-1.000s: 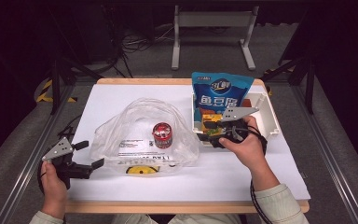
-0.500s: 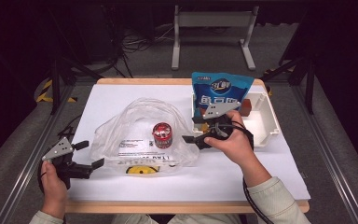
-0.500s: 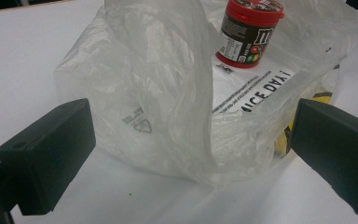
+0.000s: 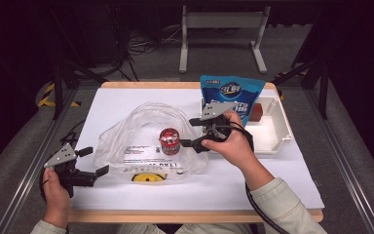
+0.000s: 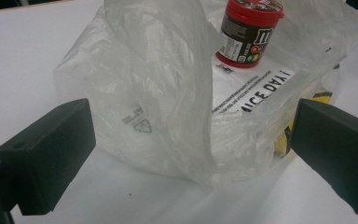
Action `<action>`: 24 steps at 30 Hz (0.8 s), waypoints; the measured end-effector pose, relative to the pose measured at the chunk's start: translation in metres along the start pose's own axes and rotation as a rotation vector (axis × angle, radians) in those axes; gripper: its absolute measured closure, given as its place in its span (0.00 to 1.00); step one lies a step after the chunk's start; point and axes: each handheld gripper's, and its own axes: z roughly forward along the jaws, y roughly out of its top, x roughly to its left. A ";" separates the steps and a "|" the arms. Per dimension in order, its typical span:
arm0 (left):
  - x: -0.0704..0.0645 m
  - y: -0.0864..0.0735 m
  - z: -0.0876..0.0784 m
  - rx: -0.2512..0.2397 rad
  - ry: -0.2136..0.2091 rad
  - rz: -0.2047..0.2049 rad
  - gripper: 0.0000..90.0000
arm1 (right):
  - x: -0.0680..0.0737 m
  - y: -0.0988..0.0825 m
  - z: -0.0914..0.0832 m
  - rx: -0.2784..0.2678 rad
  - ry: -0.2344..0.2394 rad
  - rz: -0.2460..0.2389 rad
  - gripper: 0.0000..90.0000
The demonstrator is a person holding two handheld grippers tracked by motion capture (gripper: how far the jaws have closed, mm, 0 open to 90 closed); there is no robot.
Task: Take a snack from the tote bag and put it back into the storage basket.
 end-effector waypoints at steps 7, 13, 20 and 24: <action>0.000 0.000 0.000 -0.001 -0.001 -0.006 0.01 | 0.003 0.009 0.017 0.010 0.025 -0.021 0.22; 0.000 0.000 0.000 0.000 -0.001 -0.006 0.01 | 0.000 0.008 0.037 0.007 0.025 -0.024 0.17; 0.001 0.000 0.000 -0.002 0.000 -0.004 0.01 | -0.006 0.003 0.056 0.056 0.023 -0.020 0.15; 0.001 0.000 0.000 0.001 -0.002 -0.004 0.01 | -0.007 0.001 0.063 0.069 0.019 -0.019 0.15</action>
